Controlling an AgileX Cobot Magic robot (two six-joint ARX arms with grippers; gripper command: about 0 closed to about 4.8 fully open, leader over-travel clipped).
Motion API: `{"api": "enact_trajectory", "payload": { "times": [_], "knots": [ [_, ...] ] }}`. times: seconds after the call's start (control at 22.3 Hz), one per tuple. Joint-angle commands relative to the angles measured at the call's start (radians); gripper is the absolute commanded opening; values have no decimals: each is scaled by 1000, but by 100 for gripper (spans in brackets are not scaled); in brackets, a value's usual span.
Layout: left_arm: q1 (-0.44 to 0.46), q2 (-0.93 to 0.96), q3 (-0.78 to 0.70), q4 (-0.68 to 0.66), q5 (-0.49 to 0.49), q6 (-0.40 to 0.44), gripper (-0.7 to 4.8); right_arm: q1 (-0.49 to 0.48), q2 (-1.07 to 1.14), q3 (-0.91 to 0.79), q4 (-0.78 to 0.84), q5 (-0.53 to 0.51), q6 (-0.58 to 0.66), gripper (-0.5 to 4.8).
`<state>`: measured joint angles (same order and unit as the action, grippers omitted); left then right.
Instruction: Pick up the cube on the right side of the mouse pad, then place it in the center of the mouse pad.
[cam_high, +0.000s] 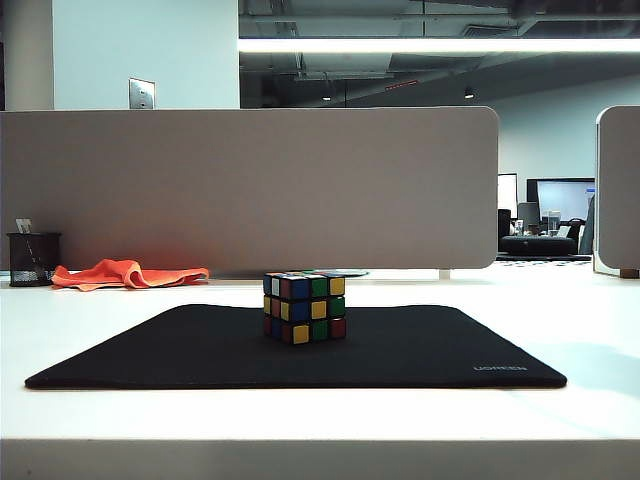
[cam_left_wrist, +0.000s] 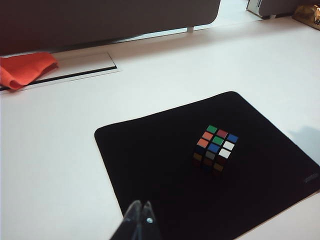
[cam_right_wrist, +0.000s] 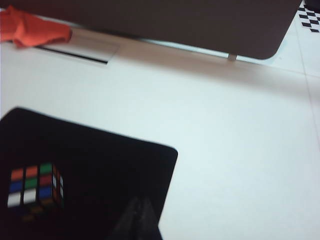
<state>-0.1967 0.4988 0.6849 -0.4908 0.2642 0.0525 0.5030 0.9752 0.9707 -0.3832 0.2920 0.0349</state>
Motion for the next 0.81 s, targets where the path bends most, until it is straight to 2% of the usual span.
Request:
{"api": "enact_trajectory", "payload": {
  "times": [0.04,0.4,0.63,0.72,0.76,0.81],
  "knots": [
    [1,-31,-38,7,-3,0,-6,2,-113,-115,39,1,-63,-6],
    [0,-87,-163,10,-9,-6,-6,1,-444,-349,50,7,-69,-5],
    [1,-93,-200,10,-16,-18,-6,0,-640,-425,-33,95,-68,-5],
    [1,-93,-212,15,-14,-117,-6,0,-737,-445,-132,111,-37,-5],
    [1,-93,-231,62,-14,-149,-6,0,-796,-467,-147,111,-35,-5],
    [1,-95,-242,87,-18,-147,-6,0,-823,-483,-137,117,-35,-5]
  ]
}}
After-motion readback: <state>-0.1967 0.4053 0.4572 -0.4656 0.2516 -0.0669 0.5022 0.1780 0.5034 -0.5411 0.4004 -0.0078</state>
